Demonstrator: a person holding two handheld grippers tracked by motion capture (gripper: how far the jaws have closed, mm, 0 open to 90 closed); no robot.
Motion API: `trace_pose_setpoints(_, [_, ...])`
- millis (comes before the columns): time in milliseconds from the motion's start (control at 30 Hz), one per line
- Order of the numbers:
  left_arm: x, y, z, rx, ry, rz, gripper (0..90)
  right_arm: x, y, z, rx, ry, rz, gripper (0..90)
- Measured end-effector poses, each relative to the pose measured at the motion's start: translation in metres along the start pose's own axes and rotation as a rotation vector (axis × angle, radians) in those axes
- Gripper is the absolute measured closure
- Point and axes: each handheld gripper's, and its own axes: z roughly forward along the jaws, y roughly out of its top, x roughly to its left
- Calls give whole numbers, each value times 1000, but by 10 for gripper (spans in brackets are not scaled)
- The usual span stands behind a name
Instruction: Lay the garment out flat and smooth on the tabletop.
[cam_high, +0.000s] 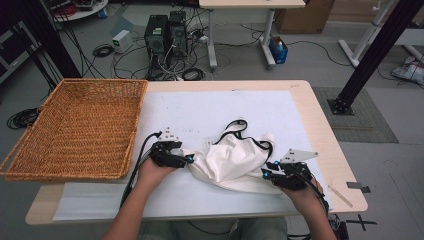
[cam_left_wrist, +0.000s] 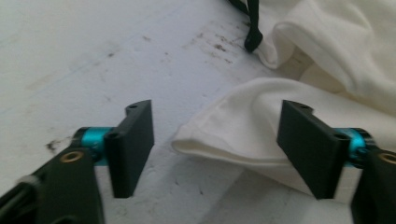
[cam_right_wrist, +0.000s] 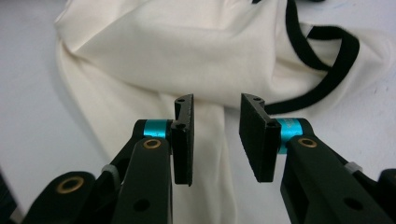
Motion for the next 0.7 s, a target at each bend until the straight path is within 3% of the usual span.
trace_pose_setpoints(33, [-2,-1,4,22,-4,17,398,-1,5,9,1,-38,11,633])
trace_pose_setpoints(67, [-7,-4,9,40,4,69,472,-2,6,12,1,-43,21,630])
trace_pose_setpoints(100, [-10,-4,9,29,-9,98,503,-3,7,16,-2,-53,31,625])
trace_pose_setpoints(133, [-12,-4,8,30,-18,115,616,-4,9,19,-3,-65,45,621])
trace_pose_setpoints(167, [-16,-4,7,32,-19,147,672,-6,10,23,-2,-74,53,621])
trace_pose_setpoints(200, [-16,-4,7,32,-19,147,724,-6,11,27,1,-84,65,621])
trace_pose_setpoints(233, [-23,-5,1,36,-2,239,751,-8,12,30,1,-91,69,621])
trace_pose_setpoints(267, [-27,-7,-4,22,3,272,779,-8,14,32,5,-94,71,621])
trace_pose_setpoints(300, [-27,-7,-4,22,3,272,799,-8,14,32,5,-94,71,621])
trace_pose_setpoints(333, [-32,-13,-17,-5,-5,292,811,-9,19,35,12,-98,63,621])
trace_pose_setpoints(400, [-36,-22,-32,-33,-4,286,817,-11,24,35,4,-101,56,621])
trace_pose_setpoints(567, [-40,-47,-66,-93,-18,194,821,-16,36,28,-26,-121,63,611])
trace_pose_setpoints(700, [-41,-62,-78,-126,-15,148,820,-21,37,22,-38,-154,83,600])
